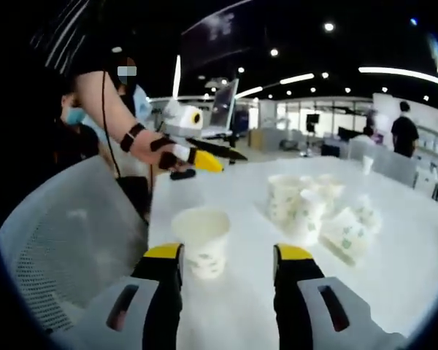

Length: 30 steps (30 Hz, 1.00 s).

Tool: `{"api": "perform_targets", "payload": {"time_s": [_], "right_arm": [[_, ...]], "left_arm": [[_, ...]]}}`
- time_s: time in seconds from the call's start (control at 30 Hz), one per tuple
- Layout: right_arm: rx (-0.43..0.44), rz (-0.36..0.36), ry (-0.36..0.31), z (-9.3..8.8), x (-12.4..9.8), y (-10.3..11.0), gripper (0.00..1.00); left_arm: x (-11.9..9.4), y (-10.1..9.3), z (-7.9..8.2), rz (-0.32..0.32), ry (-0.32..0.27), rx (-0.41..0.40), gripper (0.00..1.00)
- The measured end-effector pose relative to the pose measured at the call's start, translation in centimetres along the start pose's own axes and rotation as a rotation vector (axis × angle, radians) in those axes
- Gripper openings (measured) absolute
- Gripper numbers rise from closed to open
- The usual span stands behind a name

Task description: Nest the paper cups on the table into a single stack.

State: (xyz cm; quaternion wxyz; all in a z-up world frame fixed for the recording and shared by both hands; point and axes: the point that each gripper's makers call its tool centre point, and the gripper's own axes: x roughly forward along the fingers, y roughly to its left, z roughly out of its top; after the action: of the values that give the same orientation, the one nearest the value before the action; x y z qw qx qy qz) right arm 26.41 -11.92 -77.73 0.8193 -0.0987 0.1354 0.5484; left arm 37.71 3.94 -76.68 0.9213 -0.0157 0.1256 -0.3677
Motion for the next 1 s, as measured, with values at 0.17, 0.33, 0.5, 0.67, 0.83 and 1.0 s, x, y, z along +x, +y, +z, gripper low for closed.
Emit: {"api": "perform_targets", "payload": {"time_s": [0.17, 0.33, 0.5, 0.67, 0.83, 1.0], "right_arm": [[-0.001, -0.048, -0.002, 0.2, -0.8, -0.6, 0.44], [0.004, -0.075, 0.005, 0.1, -1.3, -0.8, 0.44], [-0.002, -0.074, 0.012, 0.2, -1.4, -0.7, 0.43], [-0.017, -0.084, 0.013, 0.4, -1.3, -1.0, 0.44], [-0.013, -0.129, 0.004, 0.3, -1.5, -2.2, 0.50], [-0.011, -0.178, 0.006, 0.0, -1.8, -3.3, 0.57]], "left_arm": [[1.6, 0.9, -0.5, 0.006, -0.037, 0.026, 0.94], [2.8, 1.4, -0.9, 0.000, -0.055, 0.040, 0.92], [4.1, 1.4, -1.1, -0.014, -0.059, 0.064, 0.92], [5.0, 1.5, -1.5, -0.026, -0.049, 0.073, 0.91], [5.8, 1.7, -1.6, -0.032, -0.053, 0.078, 0.89], [6.6, 1.5, -1.9, -0.050, -0.052, 0.071, 0.86]]}}
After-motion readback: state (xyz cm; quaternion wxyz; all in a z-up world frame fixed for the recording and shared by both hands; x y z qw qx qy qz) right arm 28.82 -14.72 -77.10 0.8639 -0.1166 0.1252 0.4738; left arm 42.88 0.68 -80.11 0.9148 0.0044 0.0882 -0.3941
